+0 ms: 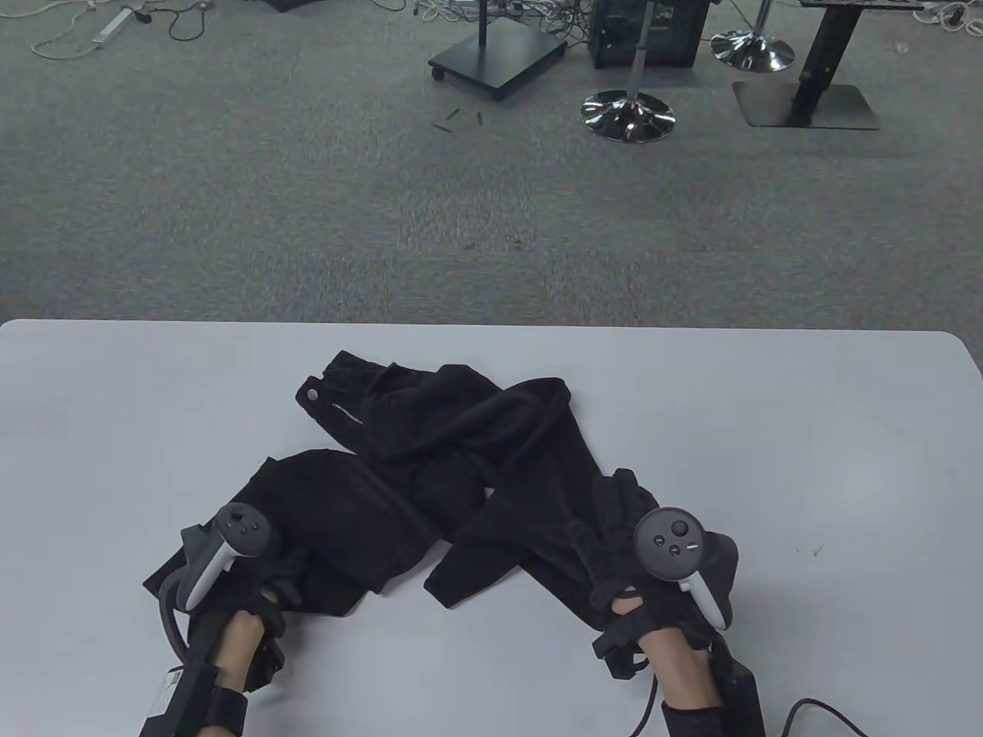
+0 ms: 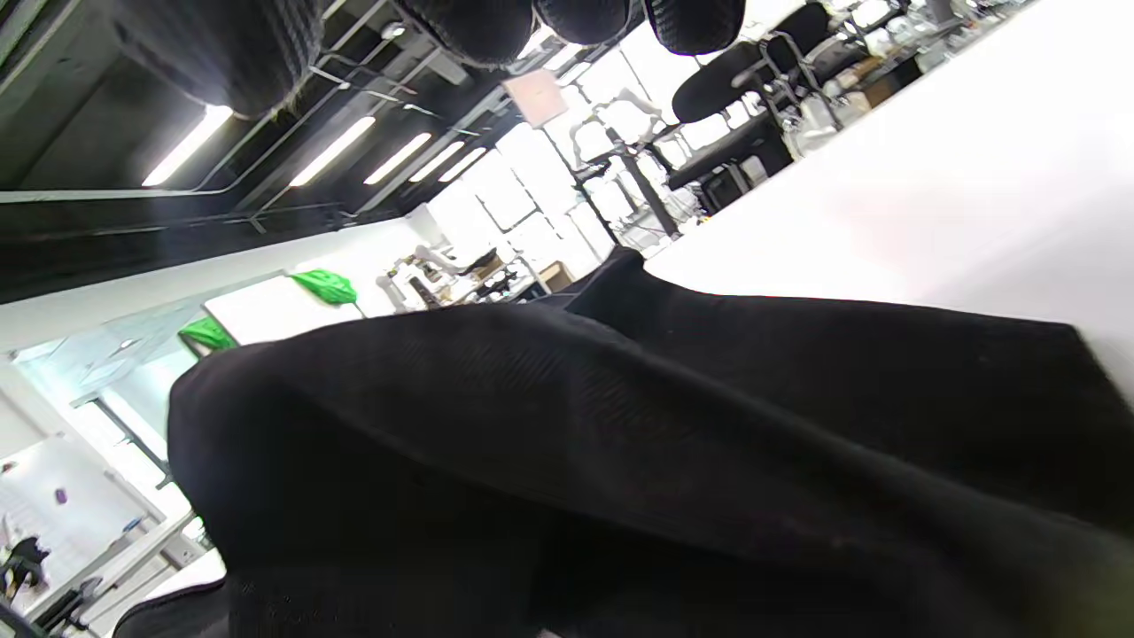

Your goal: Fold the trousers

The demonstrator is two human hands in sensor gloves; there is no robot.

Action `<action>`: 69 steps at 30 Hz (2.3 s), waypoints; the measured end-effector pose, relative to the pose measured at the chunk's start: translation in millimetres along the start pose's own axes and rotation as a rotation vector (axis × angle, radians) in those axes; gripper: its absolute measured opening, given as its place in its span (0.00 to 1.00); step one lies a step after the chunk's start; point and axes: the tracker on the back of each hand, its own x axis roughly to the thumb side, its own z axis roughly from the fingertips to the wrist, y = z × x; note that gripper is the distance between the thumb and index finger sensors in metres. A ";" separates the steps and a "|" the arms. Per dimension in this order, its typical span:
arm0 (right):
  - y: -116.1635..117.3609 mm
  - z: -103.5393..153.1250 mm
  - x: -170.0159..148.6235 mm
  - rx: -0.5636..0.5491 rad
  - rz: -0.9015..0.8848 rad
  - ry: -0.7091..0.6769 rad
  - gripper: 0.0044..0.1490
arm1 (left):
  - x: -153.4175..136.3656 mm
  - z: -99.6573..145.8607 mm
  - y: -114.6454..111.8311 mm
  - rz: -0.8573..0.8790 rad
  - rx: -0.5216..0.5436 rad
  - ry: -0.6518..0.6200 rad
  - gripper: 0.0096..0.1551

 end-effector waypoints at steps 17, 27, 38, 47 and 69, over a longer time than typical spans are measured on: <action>38.3 6.8 30.3 0.086 0.141 -0.226 0.43 | 177.4 85.1 -70.4 -0.004 -0.462 -0.617 0.44; 86.1 -5.7 3.5 0.426 0.215 -0.061 0.42 | 127.0 70.6 11.3 0.184 -0.115 -0.557 0.44; 107.5 -12.1 0.6 0.505 0.305 0.001 0.42 | 66.0 -10.1 22.8 0.201 0.028 -0.195 0.52; 106.5 -13.0 0.4 0.503 0.297 -0.003 0.41 | 74.8 -50.4 17.8 0.255 -0.002 -0.123 0.51; 119.4 -4.5 19.5 0.534 0.314 -0.080 0.42 | 89.5 -13.8 54.7 0.332 0.323 -0.307 0.26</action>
